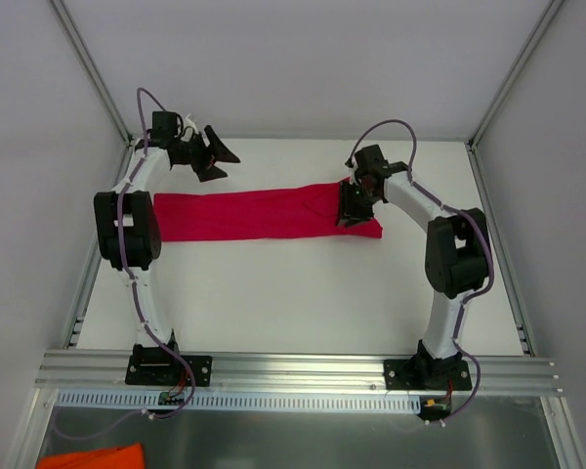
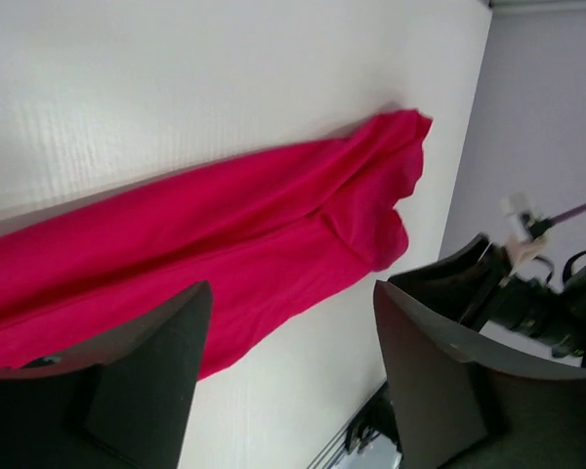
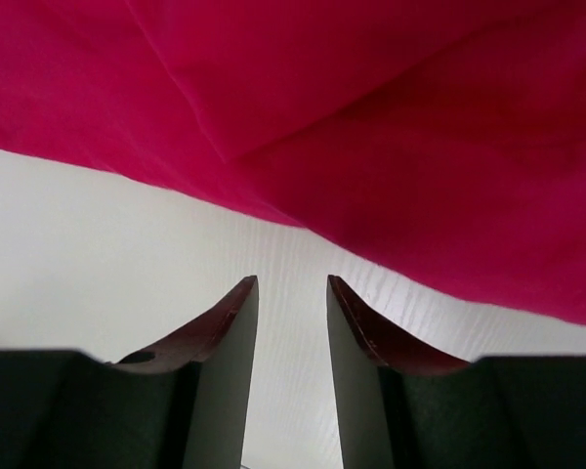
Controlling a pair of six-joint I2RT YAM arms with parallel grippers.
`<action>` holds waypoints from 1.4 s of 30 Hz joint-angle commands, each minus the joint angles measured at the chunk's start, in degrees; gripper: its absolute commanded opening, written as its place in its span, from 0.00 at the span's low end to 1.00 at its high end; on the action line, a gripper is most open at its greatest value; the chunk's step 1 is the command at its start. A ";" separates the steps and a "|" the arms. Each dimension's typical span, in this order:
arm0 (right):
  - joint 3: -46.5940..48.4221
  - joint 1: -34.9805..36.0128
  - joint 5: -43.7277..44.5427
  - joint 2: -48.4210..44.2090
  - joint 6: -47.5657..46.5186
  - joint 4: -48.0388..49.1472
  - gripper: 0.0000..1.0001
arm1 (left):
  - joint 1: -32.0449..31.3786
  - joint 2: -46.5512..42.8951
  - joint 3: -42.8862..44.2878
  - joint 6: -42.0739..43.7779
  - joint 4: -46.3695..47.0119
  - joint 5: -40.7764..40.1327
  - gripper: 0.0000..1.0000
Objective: Fold and stack the t-shirts
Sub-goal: Fold the other side of the tshirt into a rectangle
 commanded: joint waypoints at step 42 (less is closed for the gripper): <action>27.62 2.89 0.41 12.48 -5.17 -9.00 0.01 | -4.41 -8.62 -16.22 6.06 -8.17 -30.91 0.00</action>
